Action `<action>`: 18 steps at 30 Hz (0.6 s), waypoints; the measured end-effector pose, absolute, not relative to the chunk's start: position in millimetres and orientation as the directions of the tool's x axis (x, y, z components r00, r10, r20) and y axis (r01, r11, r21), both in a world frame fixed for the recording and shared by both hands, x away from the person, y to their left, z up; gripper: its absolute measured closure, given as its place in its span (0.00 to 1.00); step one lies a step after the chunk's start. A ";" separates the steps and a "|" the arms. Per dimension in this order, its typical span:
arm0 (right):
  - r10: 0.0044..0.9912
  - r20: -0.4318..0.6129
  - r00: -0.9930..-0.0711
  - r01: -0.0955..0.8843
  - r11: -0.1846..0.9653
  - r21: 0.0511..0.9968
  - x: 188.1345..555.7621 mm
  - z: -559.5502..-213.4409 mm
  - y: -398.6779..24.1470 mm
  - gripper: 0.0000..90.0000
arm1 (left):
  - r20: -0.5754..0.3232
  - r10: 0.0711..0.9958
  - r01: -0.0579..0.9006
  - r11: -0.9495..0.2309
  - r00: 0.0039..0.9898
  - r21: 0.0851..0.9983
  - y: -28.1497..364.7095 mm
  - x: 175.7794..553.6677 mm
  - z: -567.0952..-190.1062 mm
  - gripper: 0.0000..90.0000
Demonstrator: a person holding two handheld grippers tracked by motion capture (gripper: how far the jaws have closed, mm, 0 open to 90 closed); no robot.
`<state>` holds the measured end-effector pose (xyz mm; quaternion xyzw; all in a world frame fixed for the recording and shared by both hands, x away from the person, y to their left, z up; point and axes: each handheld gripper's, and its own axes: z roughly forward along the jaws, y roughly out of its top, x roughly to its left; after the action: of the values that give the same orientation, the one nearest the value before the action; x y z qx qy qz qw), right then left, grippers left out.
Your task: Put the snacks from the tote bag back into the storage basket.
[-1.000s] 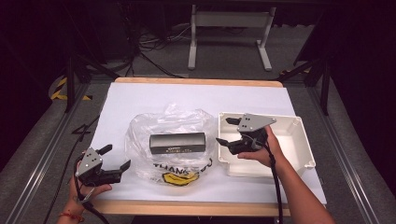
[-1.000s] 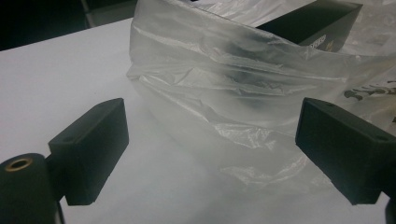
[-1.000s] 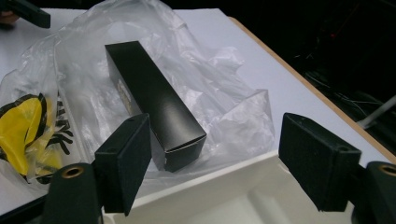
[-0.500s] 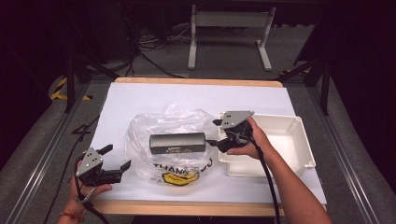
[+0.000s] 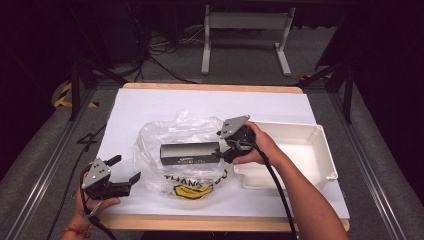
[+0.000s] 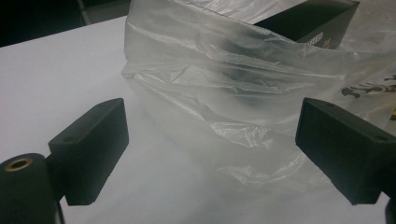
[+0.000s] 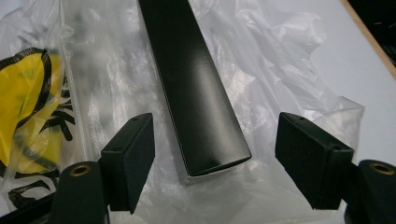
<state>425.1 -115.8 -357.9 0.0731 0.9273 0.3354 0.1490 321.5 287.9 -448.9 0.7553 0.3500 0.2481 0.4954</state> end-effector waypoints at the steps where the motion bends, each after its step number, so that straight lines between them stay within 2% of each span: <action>1: 0.230 -0.226 -0.946 0.035 0.769 0.638 425.9 -358.3 -114.2 0.32 | 0.028 0.775 0.283 -0.264 0.632 0.922 287.9 321.5 -448.9 0.12; 11: 0.184 -0.210 -0.960 0.027 0.810 0.585 433.5 -365.7 -96.8 0.31 | 0.027 0.771 0.280 -0.263 0.636 0.923 289.0 320.8 -448.9 0.12; 18: 0.135 -0.202 -0.970 0.013 0.859 0.512 440.0 -371.1 -82.9 0.30 | 0.026 0.772 0.283 -0.264 0.635 0.922 289.5 317.4 -448.9 0.12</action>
<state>440.0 -82.9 -371.1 0.0385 0.9570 0.2630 0.1161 317.4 289.5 -448.9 0.7558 0.3489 0.2463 0.4964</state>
